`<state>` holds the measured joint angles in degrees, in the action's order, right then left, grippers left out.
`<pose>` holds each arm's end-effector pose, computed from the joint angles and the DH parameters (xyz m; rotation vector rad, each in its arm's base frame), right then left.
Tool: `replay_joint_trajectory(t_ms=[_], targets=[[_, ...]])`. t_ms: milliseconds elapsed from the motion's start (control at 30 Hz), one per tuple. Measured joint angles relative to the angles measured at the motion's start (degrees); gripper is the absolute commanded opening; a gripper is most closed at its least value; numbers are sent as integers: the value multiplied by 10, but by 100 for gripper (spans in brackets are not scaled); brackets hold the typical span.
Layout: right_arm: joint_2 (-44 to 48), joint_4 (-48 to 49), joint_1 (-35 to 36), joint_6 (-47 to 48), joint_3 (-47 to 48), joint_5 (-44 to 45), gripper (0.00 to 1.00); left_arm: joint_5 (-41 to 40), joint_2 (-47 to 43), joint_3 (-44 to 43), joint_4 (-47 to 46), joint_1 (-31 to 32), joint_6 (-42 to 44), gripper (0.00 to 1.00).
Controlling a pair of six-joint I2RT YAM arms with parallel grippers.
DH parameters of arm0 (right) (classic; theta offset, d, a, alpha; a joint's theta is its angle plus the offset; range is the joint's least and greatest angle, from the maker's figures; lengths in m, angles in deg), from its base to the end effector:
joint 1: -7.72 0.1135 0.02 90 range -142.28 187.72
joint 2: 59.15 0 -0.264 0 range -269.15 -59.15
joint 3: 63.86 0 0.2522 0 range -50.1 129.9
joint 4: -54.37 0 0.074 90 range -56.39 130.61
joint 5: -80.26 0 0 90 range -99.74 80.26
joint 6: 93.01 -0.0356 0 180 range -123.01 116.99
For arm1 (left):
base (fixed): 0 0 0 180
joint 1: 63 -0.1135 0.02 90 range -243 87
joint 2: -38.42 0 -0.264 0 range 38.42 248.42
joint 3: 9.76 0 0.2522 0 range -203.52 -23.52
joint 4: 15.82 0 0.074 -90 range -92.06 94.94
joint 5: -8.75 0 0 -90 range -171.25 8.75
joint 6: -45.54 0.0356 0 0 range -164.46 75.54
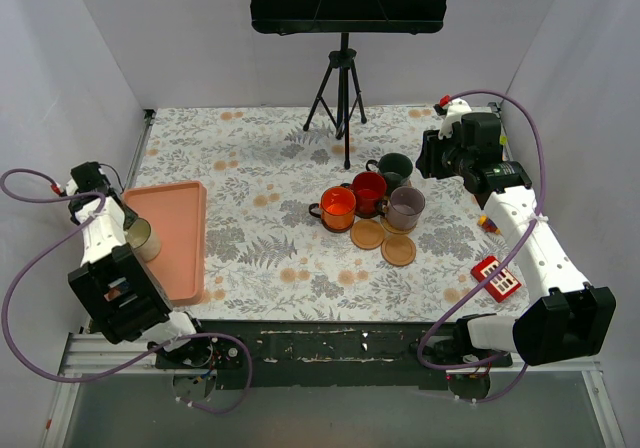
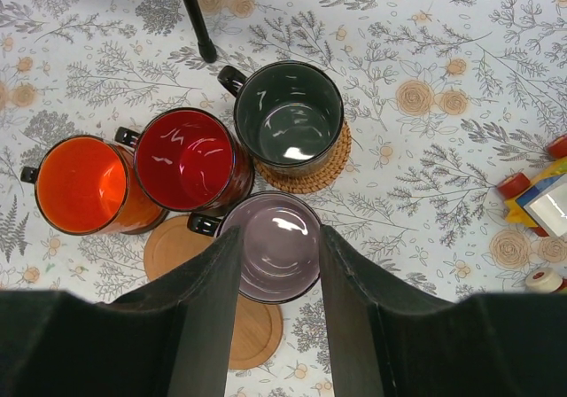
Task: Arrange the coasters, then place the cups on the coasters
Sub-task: Pick up the cup from the tray.
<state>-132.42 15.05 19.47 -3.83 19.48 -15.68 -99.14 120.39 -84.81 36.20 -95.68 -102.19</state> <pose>0.2810 0.0622 0.3570 -0.2619 2.0708 0.2415 0.2375 0.1653 0.2521 -1.8795 1.7096 0.2370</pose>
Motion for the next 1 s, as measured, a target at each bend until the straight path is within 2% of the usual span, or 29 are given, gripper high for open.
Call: replay_joint_trajectory(t_ms=[67, 167, 300, 367, 500, 833, 1000], targets=[[0, 0, 0, 0, 0, 2, 47, 2, 13, 0, -2, -1, 6, 43], [0, 0, 0, 8, -3, 6, 47, 1, 32, 0, -5, -2, 17, 40], [4, -2, 0, 16, -17, 14, 47, -3, 44, 0, -5, -3, 29, 24], [5, -6, 0, 21, -20, 17, 47, -1, 44, 0, -6, -4, 30, 19], [5, -7, 0, 26, -20, 22, 47, 12, 44, 0, -10, -4, 38, 0], [5, -12, 0, 28, -14, 30, 46, 63, 49, -22, -15, 0, 61, 0], [4, -17, 0, 27, 16, 30, 45, 70, 49, -49, -6, 41, 80, 0]])
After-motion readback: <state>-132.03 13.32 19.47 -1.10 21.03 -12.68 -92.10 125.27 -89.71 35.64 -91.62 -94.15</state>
